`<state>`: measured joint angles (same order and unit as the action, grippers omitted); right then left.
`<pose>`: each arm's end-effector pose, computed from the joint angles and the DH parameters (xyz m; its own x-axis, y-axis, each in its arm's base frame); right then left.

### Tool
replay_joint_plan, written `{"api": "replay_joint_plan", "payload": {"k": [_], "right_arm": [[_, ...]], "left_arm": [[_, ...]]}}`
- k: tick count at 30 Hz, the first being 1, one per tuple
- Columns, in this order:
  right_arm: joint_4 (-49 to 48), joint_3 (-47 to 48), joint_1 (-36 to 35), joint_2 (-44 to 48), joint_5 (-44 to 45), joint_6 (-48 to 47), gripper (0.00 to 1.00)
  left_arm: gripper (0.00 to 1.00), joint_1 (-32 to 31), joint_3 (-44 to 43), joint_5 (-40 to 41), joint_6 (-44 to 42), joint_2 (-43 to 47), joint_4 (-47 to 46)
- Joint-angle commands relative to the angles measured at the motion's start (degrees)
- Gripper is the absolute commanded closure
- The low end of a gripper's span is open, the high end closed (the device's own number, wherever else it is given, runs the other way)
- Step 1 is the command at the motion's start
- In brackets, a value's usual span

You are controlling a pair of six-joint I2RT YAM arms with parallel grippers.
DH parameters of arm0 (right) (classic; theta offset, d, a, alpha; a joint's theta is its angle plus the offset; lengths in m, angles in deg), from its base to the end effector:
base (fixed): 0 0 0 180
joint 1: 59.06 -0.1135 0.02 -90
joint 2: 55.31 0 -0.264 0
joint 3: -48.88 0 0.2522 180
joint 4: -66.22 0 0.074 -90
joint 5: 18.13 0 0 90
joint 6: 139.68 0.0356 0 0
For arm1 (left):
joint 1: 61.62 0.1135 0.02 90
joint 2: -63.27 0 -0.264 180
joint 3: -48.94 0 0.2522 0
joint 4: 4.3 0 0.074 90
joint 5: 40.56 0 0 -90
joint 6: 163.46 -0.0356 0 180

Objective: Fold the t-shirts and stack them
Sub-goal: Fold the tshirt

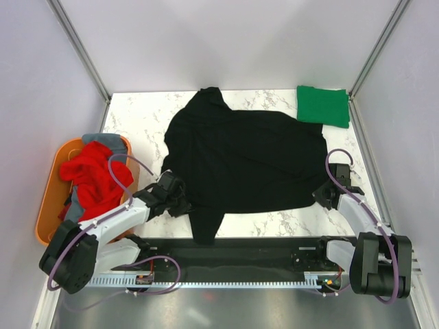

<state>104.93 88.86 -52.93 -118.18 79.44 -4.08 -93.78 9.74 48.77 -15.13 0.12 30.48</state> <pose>0.1824 -0.0243 0.1542 -0.4918 0.7651 -0.4156 0.7425 0.6178 0.2587 0.1590 -0.1005 0.1530 -0.8373 -0.4788 -0.2640 -0.3337 0.8300 -0.4470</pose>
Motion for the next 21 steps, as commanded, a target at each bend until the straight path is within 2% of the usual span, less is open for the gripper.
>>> {"api": "replay_joint_plan", "payload": {"k": [1,4,7,13,21], "right_arm": [[-0.95,-1.34,-0.07,-0.76,-0.36,0.01,1.0],[0.18,-0.73,-0.07,0.03,-1.86,-0.17,1.0],[4.83,1.11,-0.07,3.45,-3.79,0.1,1.0],[18.63,6.82,-0.07,16.19,-3.0,1.24,1.0],[32.07,10.96,-0.07,29.02,-5.64,0.72,1.0]], "left_arm": [[0.74,-0.62,0.82,0.93,-0.49,-0.83,-1.07],[0.98,-0.62,-1.88,-0.56,-1.46,2.76,2.17],[0.98,-0.71,-6.36,-0.21,-2.25,7.77,9.29],[0.98,-0.8,-12.09,-1.0,-2.08,17.26,19.57],[0.98,-0.97,-17.88,-2.23,-2.34,22.81,30.83]]}}
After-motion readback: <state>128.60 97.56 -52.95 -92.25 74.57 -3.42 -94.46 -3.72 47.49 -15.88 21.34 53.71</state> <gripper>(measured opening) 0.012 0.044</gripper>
